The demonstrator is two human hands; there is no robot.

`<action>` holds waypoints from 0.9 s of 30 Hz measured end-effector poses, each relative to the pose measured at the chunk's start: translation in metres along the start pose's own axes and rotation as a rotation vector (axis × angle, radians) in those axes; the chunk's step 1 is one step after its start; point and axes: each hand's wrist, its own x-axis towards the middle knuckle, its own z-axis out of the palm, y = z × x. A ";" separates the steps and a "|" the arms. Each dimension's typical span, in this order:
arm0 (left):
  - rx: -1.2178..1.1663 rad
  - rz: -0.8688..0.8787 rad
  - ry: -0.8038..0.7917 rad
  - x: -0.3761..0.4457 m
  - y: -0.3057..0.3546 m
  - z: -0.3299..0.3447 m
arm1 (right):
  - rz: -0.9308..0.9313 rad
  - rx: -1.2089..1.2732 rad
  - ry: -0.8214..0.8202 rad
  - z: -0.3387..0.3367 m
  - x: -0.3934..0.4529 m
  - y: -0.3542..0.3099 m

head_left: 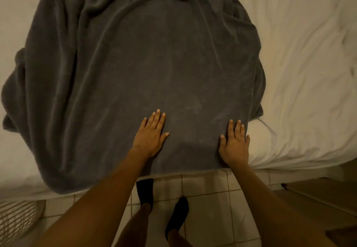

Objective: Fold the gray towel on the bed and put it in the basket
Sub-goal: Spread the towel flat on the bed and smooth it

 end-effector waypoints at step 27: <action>0.181 0.139 -0.077 0.184 0.235 -0.037 | 0.163 0.422 0.036 -0.053 0.119 0.112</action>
